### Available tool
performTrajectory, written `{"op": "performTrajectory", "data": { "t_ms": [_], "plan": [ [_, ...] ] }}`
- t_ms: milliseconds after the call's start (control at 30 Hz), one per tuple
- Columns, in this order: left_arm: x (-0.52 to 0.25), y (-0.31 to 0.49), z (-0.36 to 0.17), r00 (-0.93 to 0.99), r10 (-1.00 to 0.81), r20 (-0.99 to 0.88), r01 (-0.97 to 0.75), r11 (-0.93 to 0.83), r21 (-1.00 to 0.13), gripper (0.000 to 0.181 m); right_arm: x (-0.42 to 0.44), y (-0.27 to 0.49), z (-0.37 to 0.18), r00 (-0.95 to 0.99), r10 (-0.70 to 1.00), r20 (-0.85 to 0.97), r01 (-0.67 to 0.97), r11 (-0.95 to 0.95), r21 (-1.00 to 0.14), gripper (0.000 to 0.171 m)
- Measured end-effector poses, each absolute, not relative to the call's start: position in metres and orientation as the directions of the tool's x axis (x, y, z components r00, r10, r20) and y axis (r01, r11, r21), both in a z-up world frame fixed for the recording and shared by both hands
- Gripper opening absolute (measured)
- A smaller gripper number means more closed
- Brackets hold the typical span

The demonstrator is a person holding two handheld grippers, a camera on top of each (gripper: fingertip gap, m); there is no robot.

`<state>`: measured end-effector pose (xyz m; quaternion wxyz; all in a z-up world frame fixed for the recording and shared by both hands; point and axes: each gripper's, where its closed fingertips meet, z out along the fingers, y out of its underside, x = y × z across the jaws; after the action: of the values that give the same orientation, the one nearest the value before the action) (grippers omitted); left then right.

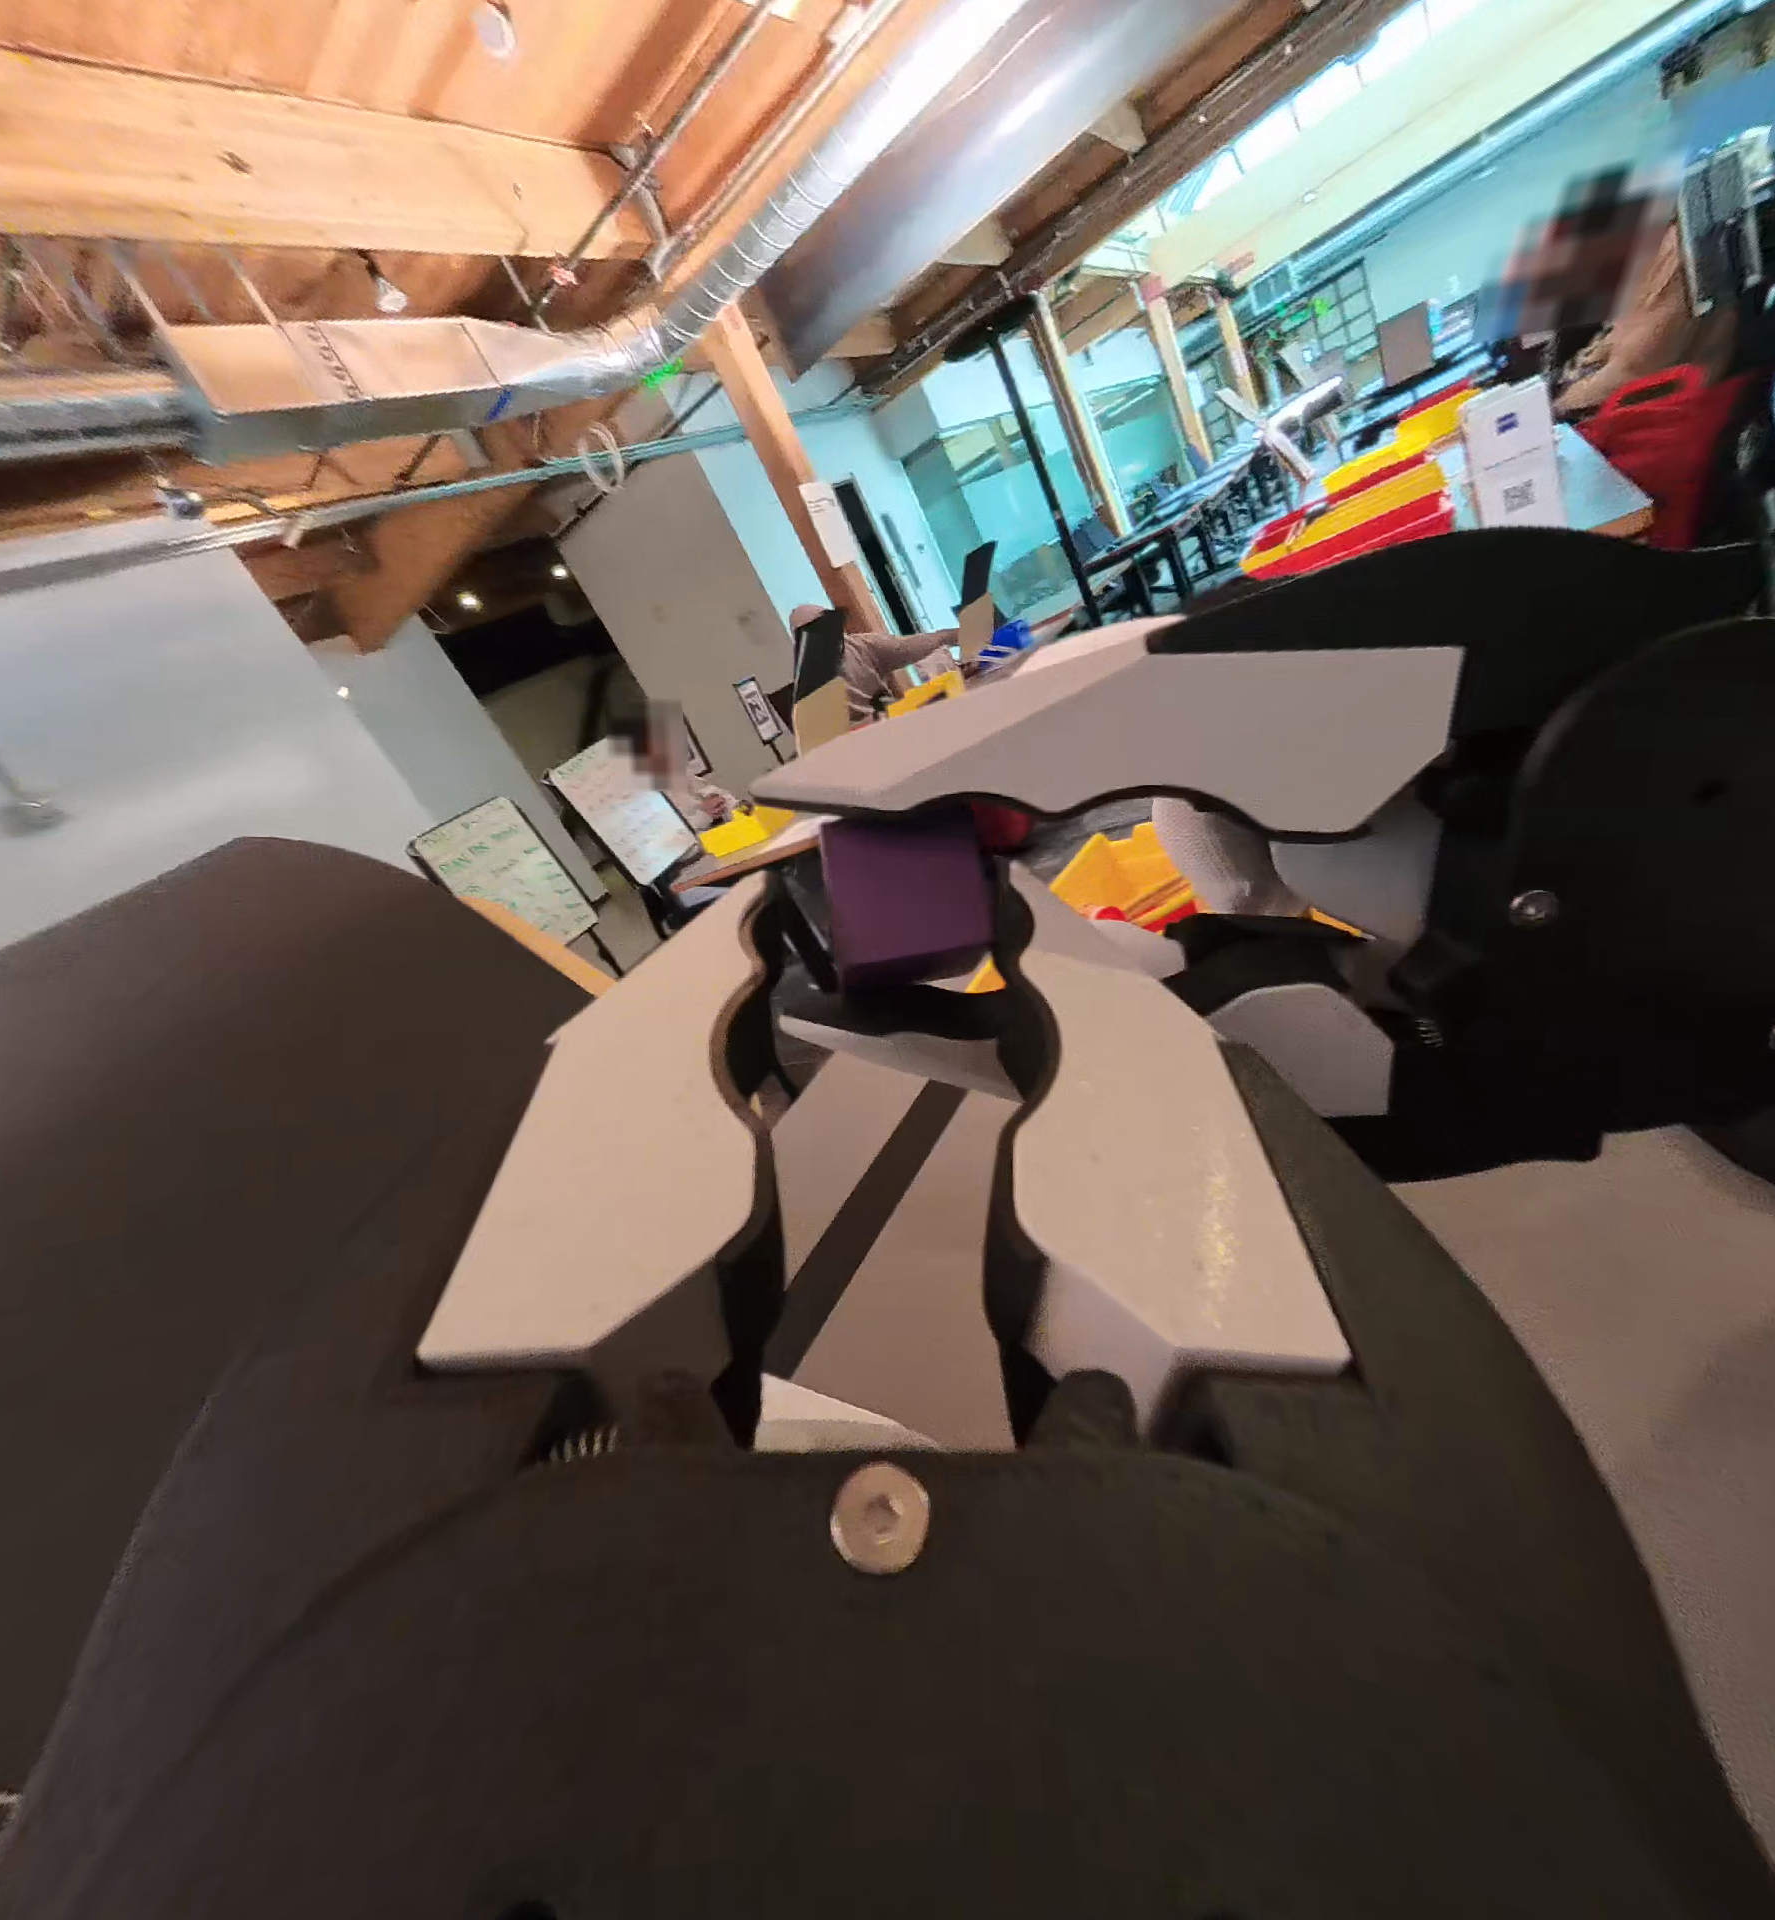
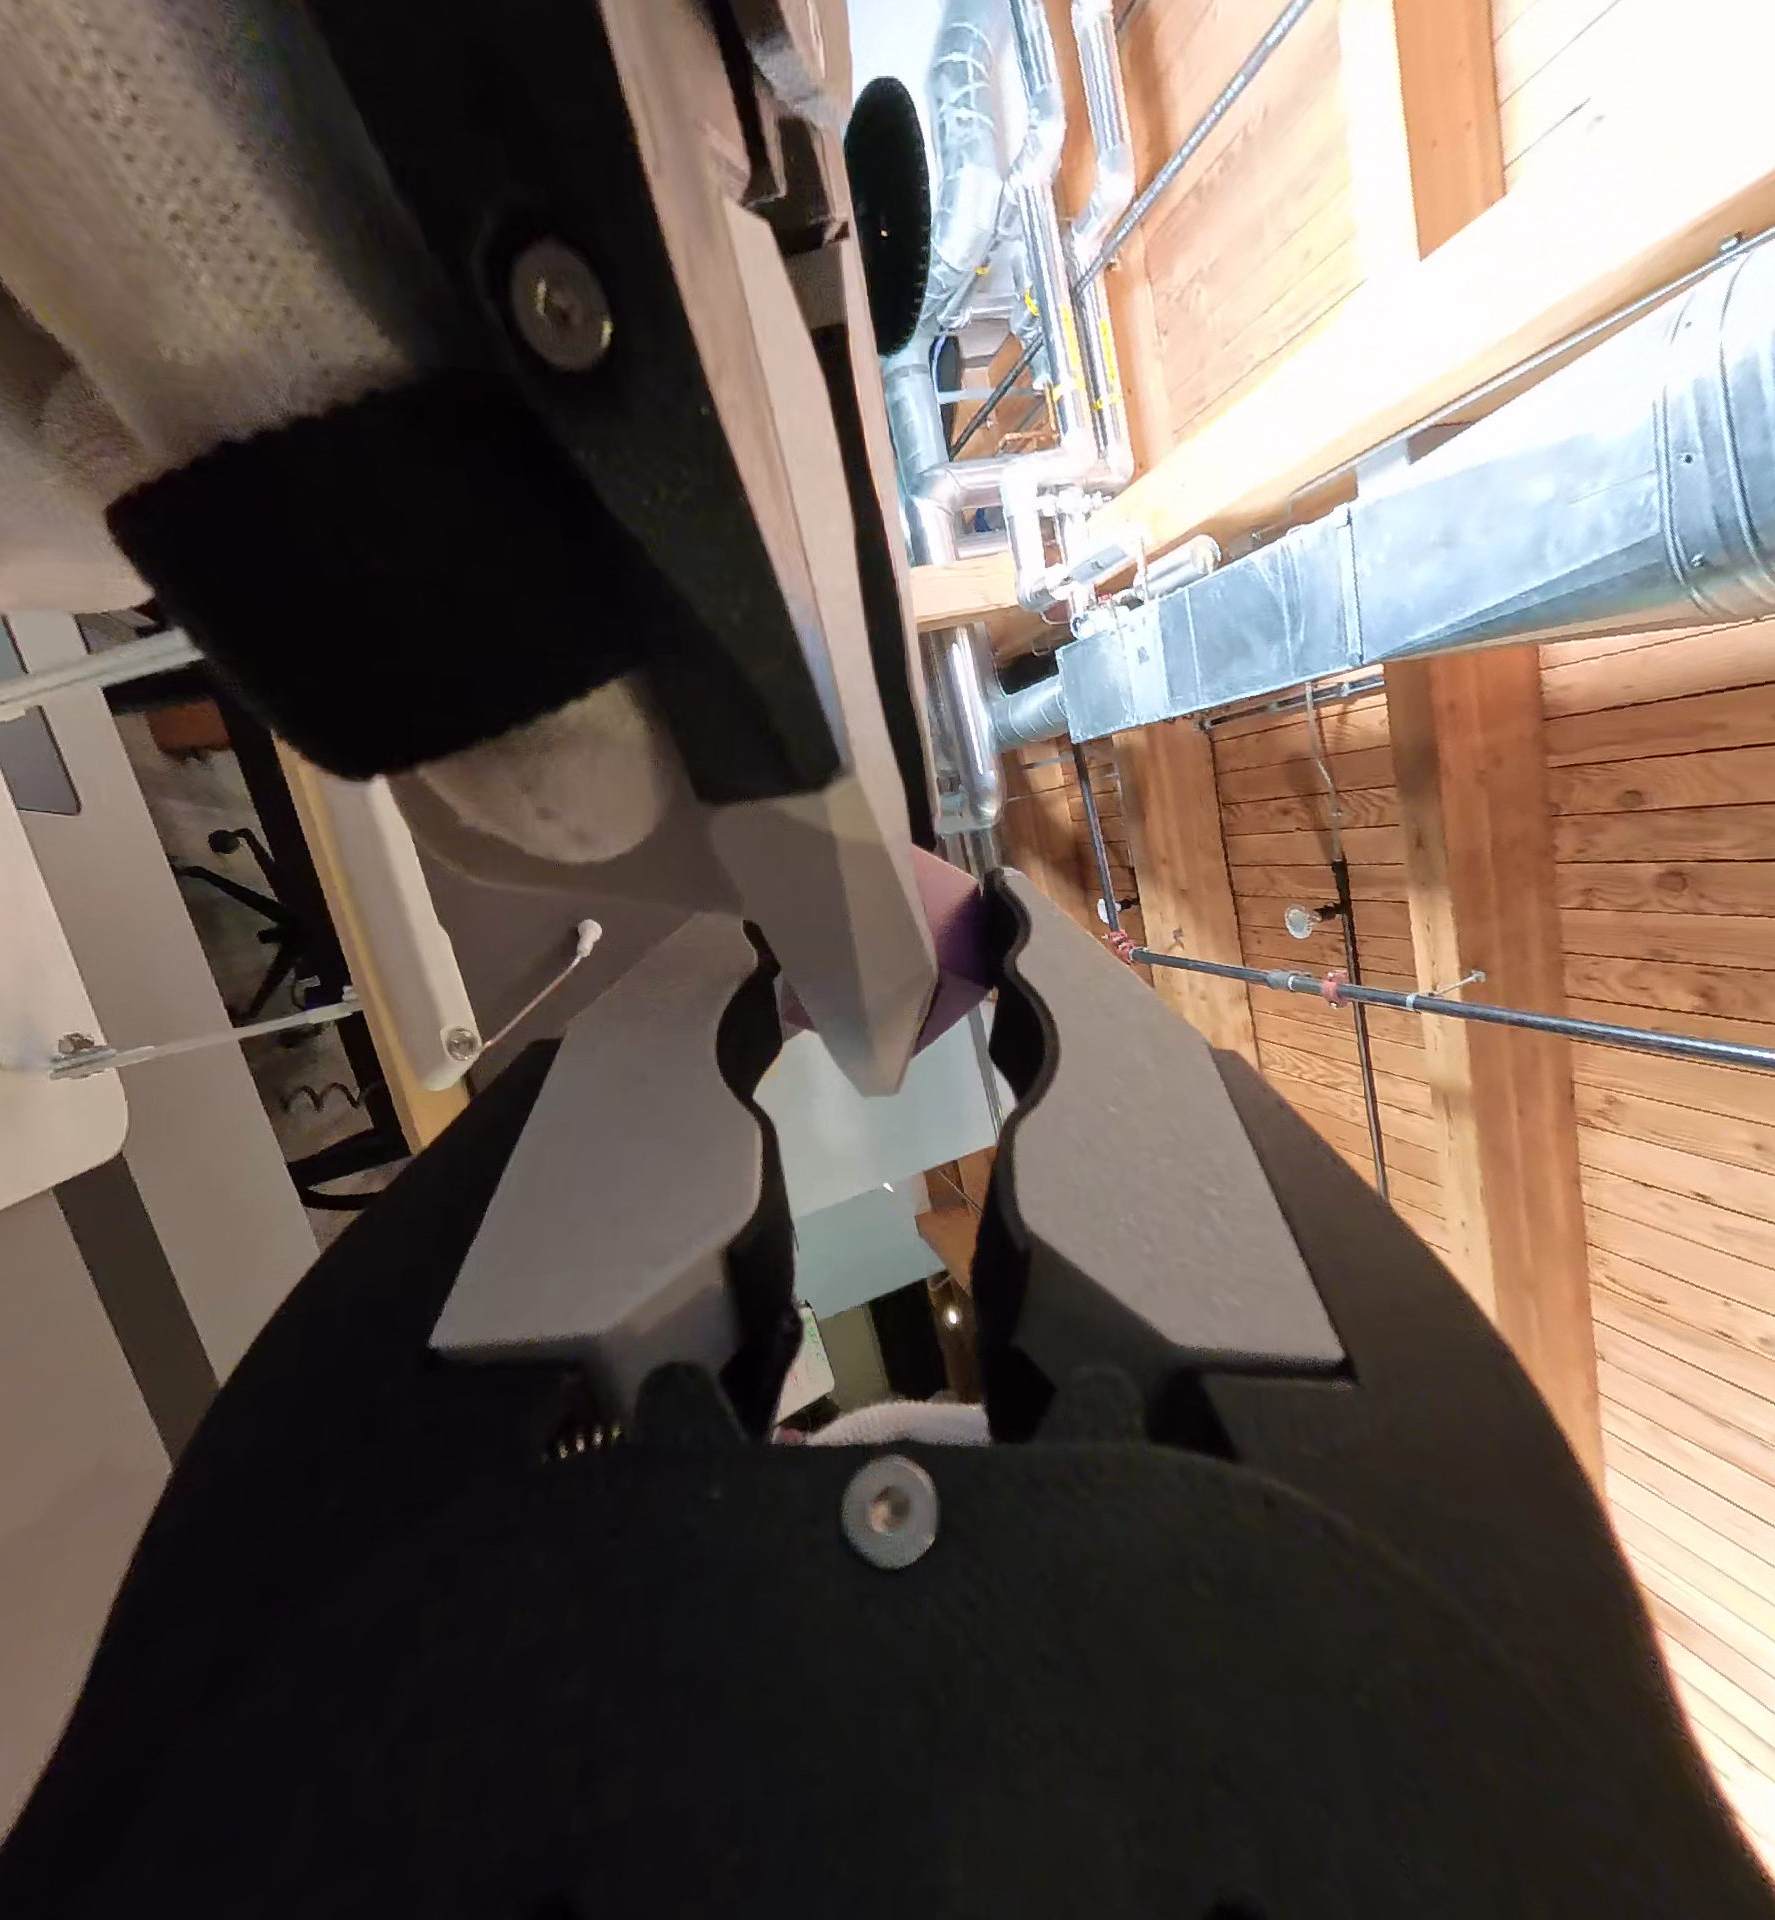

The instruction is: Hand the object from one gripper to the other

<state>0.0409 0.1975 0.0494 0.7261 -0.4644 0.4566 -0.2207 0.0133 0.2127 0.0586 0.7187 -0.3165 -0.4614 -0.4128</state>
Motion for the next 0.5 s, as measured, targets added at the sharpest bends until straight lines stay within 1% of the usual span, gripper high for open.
{"op": "performTrajectory", "data": {
  "t_ms": [33,133,233,267,300,400,467,500],
  "plan": [
    [0.043,0.196,0.049,0.489,-0.734,-0.472,-0.109,0.485,-0.867,0.028,0.015,0.214,0.059,0.232,-0.307,0.923,0.89,0.45,-0.074,0.035],
    [0.044,0.198,0.049,0.547,-0.679,-0.49,-0.13,0.51,-0.85,0.028,0.016,0.215,0.059,0.227,-0.317,0.921,0.894,0.443,-0.068,0.034],
    [0.044,0.196,0.049,0.526,-0.712,-0.466,-0.105,0.489,-0.866,0.027,0.015,0.212,0.06,0.236,-0.318,0.918,0.878,0.474,-0.062,0.034],
    [0.043,0.196,0.049,0.513,-0.719,-0.469,-0.113,0.485,-0.867,0.027,0.013,0.21,0.059,0.248,-0.301,0.921,0.863,0.5,-0.07,0.034],
    [0.04,0.197,0.05,0.508,-0.721,-0.471,-0.122,0.482,-0.868,0.027,0.008,0.206,0.057,0.266,-0.254,0.93,0.831,0.549,-0.088,0.038],
    [0.033,0.192,0.052,0.413,-0.805,-0.426,-0.086,0.431,-0.898,0.027,0.001,0.195,0.057,0.313,-0.141,0.939,0.753,0.64,-0.155,0.057],
    [0.024,0.187,0.057,0.346,-0.851,-0.394,-0.046,0.404,-0.914,0.027,-0.003,0.189,0.053,0.299,-0.078,0.951,0.717,0.677,-0.169,0.059],
    [0.022,0.177,0.054,0.254,-0.891,-0.376,-0.026,0.382,-0.924,0.027,-0.004,0.187,0.053,0.301,-0.06,0.952,0.705,0.686,-0.18,0.059]
  ]
}}
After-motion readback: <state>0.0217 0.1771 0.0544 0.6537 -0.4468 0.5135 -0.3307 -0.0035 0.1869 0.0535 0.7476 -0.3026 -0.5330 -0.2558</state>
